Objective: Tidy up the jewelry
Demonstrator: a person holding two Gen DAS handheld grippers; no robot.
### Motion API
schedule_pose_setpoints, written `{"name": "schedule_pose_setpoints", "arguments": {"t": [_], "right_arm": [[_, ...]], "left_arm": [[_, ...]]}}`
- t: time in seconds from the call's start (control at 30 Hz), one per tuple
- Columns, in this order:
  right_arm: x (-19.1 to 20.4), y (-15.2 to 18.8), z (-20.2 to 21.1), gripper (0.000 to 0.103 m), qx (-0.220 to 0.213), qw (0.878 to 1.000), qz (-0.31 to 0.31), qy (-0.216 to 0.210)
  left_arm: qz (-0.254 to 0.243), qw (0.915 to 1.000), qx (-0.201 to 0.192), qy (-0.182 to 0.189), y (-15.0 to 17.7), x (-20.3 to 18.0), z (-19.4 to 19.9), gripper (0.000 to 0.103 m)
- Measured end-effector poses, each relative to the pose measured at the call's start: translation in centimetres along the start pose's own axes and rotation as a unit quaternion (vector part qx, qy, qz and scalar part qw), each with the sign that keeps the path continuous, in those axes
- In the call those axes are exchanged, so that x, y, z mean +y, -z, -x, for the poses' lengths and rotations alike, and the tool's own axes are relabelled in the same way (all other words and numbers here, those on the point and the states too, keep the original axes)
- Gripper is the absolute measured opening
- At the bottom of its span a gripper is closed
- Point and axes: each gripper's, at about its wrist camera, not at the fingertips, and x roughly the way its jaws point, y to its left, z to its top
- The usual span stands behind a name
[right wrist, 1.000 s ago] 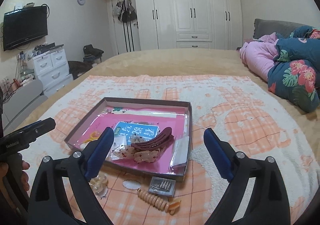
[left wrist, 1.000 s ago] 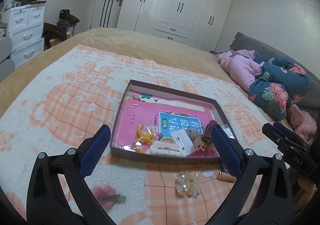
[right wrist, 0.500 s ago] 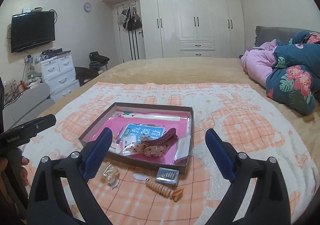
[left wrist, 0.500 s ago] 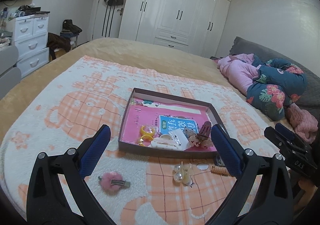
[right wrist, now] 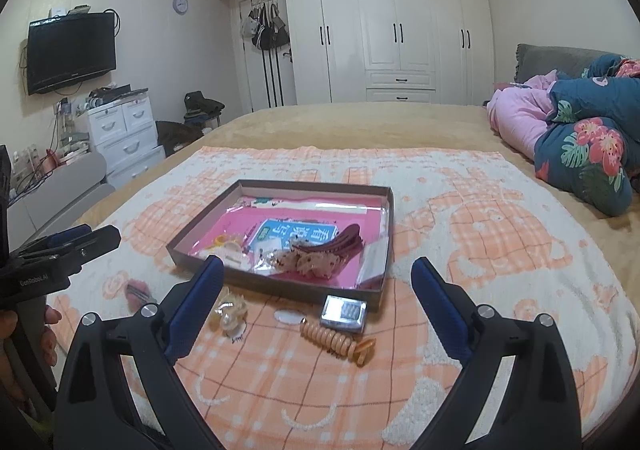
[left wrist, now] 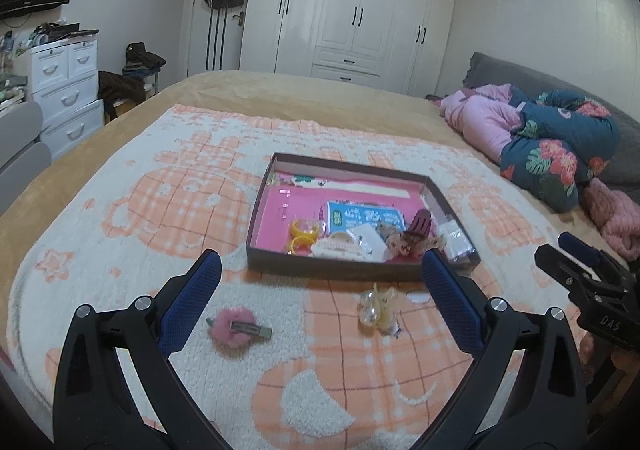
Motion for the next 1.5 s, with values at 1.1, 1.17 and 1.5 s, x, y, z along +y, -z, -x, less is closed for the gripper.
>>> {"name": "schedule_pose_setpoints", "arguments": {"t": [1.1, 1.17, 1.5], "right_arm": [[0.8, 6.9, -4.8, 0.093, 0.100, 0.995, -0.006, 0.019], [0.5, 7.1, -5.5, 0.093, 0.109, 0.994, -0.018, 0.022], [-0.5, 7.5, -10.0, 0.093, 0.140, 0.986, -0.076, 0.052]], "left_arm": [[0.023, 0.9961, 0.071, -0.047, 5.4, 2.8, -4.0, 0.092], [0.035, 0.9955, 0.074, -0.048, 5.5, 3.4, -4.4, 0.092], [0.096, 0.9904, 0.090, -0.043, 5.6, 5.8, -6.4, 0.092]]}}
